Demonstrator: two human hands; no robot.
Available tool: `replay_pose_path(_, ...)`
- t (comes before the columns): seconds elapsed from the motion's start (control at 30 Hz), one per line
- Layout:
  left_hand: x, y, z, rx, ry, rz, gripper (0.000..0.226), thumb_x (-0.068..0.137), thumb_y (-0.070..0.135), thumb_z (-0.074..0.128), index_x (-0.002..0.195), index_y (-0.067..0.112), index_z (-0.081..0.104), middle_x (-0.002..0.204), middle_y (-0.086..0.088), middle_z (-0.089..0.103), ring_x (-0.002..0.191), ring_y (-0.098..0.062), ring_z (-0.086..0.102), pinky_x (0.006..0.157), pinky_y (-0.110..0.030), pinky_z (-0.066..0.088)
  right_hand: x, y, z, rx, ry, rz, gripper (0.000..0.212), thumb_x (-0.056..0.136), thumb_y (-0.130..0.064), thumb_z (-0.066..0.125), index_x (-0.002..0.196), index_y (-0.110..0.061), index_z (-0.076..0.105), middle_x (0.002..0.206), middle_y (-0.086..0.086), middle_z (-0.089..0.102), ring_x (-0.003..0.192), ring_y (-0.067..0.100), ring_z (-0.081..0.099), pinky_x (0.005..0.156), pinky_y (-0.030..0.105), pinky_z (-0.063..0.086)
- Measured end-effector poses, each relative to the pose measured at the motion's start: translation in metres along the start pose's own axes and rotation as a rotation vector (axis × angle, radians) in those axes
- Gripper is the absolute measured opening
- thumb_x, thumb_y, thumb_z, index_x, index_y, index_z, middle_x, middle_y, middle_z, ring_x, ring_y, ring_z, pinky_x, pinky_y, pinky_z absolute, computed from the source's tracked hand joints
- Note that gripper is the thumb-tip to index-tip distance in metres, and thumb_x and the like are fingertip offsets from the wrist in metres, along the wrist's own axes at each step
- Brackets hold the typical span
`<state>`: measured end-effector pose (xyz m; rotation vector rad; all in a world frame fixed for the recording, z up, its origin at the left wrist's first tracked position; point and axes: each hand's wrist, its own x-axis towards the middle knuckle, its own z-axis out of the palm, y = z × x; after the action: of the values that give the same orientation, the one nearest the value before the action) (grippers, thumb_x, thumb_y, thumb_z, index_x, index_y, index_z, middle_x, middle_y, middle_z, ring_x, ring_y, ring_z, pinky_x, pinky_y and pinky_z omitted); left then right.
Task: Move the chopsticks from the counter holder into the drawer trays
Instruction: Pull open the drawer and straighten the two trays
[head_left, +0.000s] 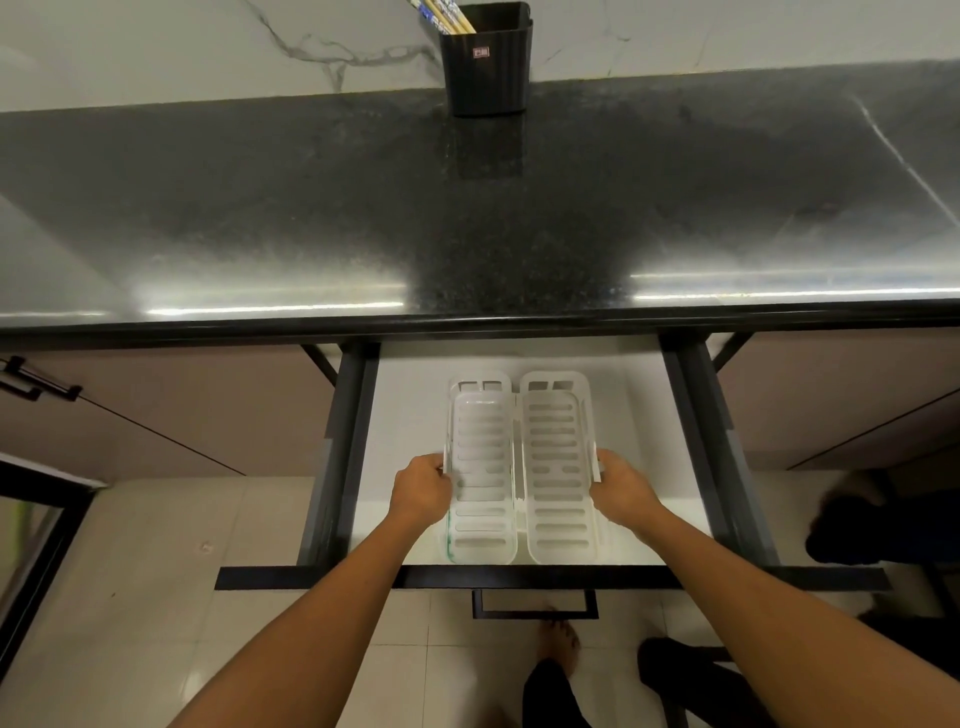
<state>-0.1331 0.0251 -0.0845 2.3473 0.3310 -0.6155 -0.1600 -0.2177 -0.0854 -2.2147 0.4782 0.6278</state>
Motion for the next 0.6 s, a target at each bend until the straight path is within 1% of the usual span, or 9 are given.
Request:
replay_pose_path(0.1, -0.003, 0.002, -0.002, -0.008, -0.015, -0.009, 0.032, 0.096, 0.003, 0.04, 0.116, 0.01, 0.065, 0.098, -0.005, 0.067, 0.079, -0.022, 0.057, 0.067, -0.027, 0.045, -0.001, -0.001, 0.0, -0.003, -0.001, 0.006, 0.031, 0.092, -0.019, 0.052, 0.123, -0.019, 0.055, 0.111, 0.0, 0.064, 0.098, 0.02, 0.061, 0.083, 0.032, 0.051)
replay_pose_path(0.17, -0.004, 0.002, -0.003, -0.011, -0.033, -0.015, 0.032, 0.096, 0.005, 0.041, 0.118, 0.01, 0.064, 0.104, -0.008, 0.068, 0.081, -0.023, 0.057, 0.069, -0.027, 0.045, -0.003, -0.003, -0.001, -0.002, -0.001, 0.011, 0.033, 0.091, -0.016, 0.051, 0.124, -0.017, 0.053, 0.113, 0.001, 0.064, 0.097, 0.019, 0.059, 0.08, 0.029, 0.048)
replay_pose_path(0.27, -0.005, 0.004, -0.006, -0.008, -0.074, -0.025, 0.031, 0.096, 0.009, 0.042, 0.121, 0.01, 0.061, 0.11, -0.009, 0.067, 0.086, -0.022, 0.058, 0.072, -0.028, 0.047, -0.005, -0.008, -0.002, 0.009, 0.0, 0.02, 0.035, 0.09, -0.014, 0.052, 0.125, -0.017, 0.049, 0.109, -0.001, 0.061, 0.093, 0.017, 0.055, 0.078, 0.027, 0.044)
replay_pose_path(0.37, -0.008, 0.006, -0.011, 0.009, -0.094, -0.041, 0.031, 0.096, 0.018, 0.045, 0.122, 0.007, 0.056, 0.112, -0.009, 0.063, 0.093, -0.024, 0.056, 0.078, -0.031, 0.047, -0.009, -0.013, -0.006, 0.006, 0.014, 0.039, 0.035, 0.091, -0.016, 0.054, 0.123, -0.015, 0.042, 0.105, 0.001, 0.058, 0.09, 0.02, 0.055, 0.074, 0.03, 0.046)
replay_pose_path(0.4, -0.009, 0.008, -0.014, 0.015, -0.093, -0.044, 0.034, 0.096, 0.022, 0.045, 0.126, 0.007, 0.052, 0.116, -0.009, 0.06, 0.098, -0.024, 0.055, 0.079, -0.03, 0.045, -0.011, -0.015, -0.007, -0.014, 0.023, 0.036, 0.036, 0.091, -0.017, 0.054, 0.123, -0.014, 0.04, 0.105, 0.002, 0.057, 0.088, 0.021, 0.056, 0.072, 0.03, 0.046)
replay_pose_path(0.43, -0.011, 0.009, -0.016, 0.02, -0.09, -0.045, 0.04, 0.097, 0.025, 0.045, 0.132, 0.007, 0.047, 0.124, -0.011, 0.057, 0.105, -0.026, 0.054, 0.082, -0.029, 0.042, -0.011, -0.017, -0.009, -0.031, 0.04, 0.026, 0.038, 0.09, -0.018, 0.054, 0.124, -0.013, 0.039, 0.106, 0.004, 0.058, 0.088, 0.022, 0.057, 0.07, 0.031, 0.047)
replay_pose_path(0.5, -0.013, 0.013, -0.023, 0.018, -0.069, -0.023, 0.051, 0.097, 0.029, 0.044, 0.143, 0.008, 0.036, 0.14, -0.011, 0.048, 0.122, -0.028, 0.049, 0.085, -0.028, 0.039, -0.014, -0.026, -0.014, -0.047, 0.089, -0.003, 0.043, 0.09, -0.02, 0.055, 0.129, -0.014, 0.037, 0.115, 0.009, 0.058, 0.094, 0.026, 0.058, 0.074, 0.034, 0.05)
replay_pose_path(0.57, -0.015, 0.021, -0.034, 0.009, -0.031, 0.009, 0.055, 0.098, 0.03, 0.043, 0.147, 0.011, 0.03, 0.147, -0.011, 0.042, 0.128, -0.028, 0.046, 0.089, -0.031, 0.04, -0.018, -0.04, -0.02, -0.039, 0.126, -0.02, 0.051, 0.091, -0.023, 0.055, 0.136, -0.015, 0.033, 0.126, 0.012, 0.053, 0.106, 0.03, 0.056, 0.083, 0.037, 0.051)
replay_pose_path(0.6, -0.015, 0.025, -0.04, 0.004, -0.008, 0.025, 0.055, 0.098, 0.031, 0.043, 0.148, 0.012, 0.029, 0.15, -0.011, 0.039, 0.131, -0.028, 0.044, 0.093, -0.033, 0.04, -0.02, -0.048, -0.023, -0.036, 0.138, -0.03, 0.055, 0.092, -0.024, 0.055, 0.14, -0.015, 0.03, 0.131, 0.014, 0.049, 0.112, 0.031, 0.054, 0.087, 0.038, 0.048)
